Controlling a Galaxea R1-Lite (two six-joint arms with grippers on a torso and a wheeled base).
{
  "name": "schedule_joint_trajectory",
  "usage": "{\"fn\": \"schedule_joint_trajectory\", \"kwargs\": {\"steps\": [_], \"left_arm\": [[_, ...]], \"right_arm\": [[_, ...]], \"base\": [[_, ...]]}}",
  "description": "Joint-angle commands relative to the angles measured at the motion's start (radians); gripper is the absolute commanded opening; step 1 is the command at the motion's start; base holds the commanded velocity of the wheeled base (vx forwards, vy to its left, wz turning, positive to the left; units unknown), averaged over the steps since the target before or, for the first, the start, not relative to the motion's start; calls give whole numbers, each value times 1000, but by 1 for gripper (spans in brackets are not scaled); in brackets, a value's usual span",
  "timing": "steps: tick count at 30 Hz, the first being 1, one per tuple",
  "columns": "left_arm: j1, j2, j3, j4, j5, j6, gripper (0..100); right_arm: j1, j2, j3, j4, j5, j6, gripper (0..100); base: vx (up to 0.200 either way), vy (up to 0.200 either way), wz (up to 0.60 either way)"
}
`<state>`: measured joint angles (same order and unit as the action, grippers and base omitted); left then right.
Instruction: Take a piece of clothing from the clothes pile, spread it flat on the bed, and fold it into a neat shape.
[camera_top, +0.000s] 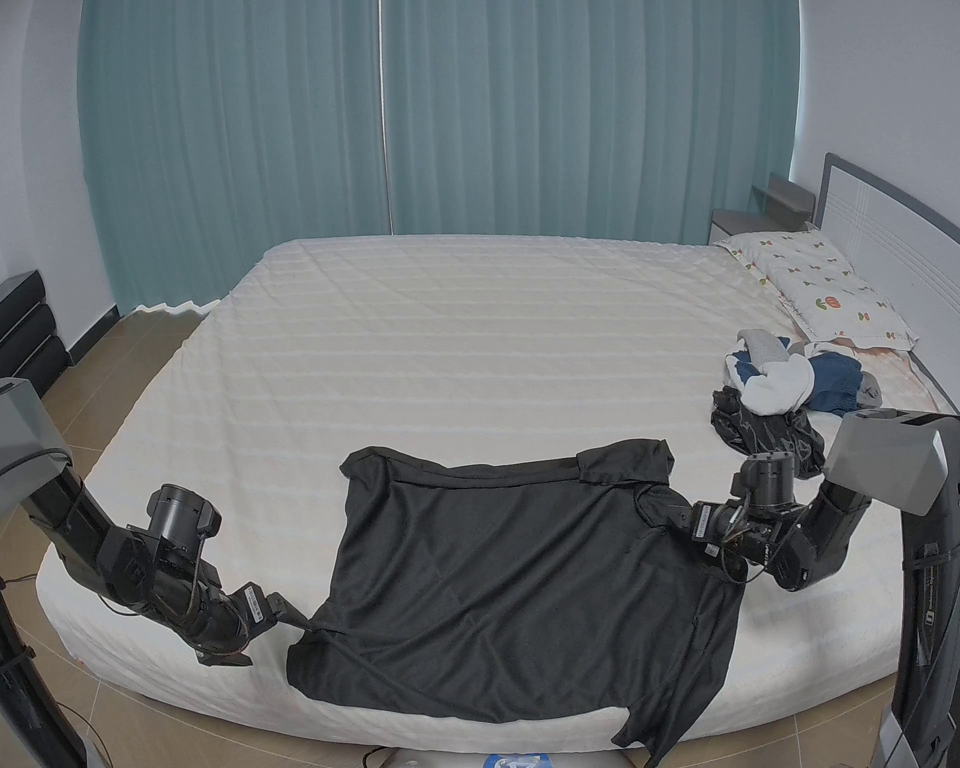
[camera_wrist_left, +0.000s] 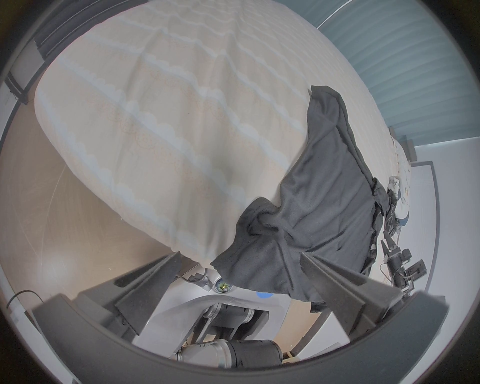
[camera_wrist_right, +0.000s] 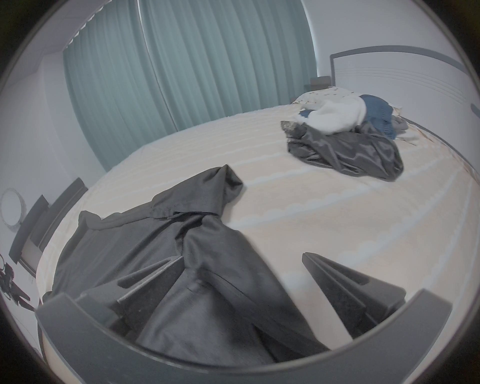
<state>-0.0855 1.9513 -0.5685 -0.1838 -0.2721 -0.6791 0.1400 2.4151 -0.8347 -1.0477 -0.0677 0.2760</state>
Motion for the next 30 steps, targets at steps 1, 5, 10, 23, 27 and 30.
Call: {"fn": "schedule_joint_trajectory", "kwargs": {"steps": [1, 5, 10, 23, 27, 30], "left_arm": [[6, 5, 15, -32, -6, -25, 100], [4, 5, 16, -32, -7, -25, 100], [4, 3, 19, -32, -7, -23, 100], [4, 3, 44, -68, -1, -23, 100], [4, 5, 55, -91, 1, -23, 100], [4, 5, 55, -91, 1, -23, 100]], "right_arm": [[95, 42, -261, 229, -55, -18, 100], [128, 90, -368, 319, -86, -66, 100], [155, 141, -419, 336, -115, -129, 100], [96, 182, -480, 387, -207, -185, 100], [38, 174, -466, 351, -202, -166, 100], [0, 147, -440, 293, -192, -139, 100]], "base": [[0, 0, 0], [0, 0, 0], [0, 0, 0], [0, 0, 0], [0, 0, 0], [0, 0, 0]]}}
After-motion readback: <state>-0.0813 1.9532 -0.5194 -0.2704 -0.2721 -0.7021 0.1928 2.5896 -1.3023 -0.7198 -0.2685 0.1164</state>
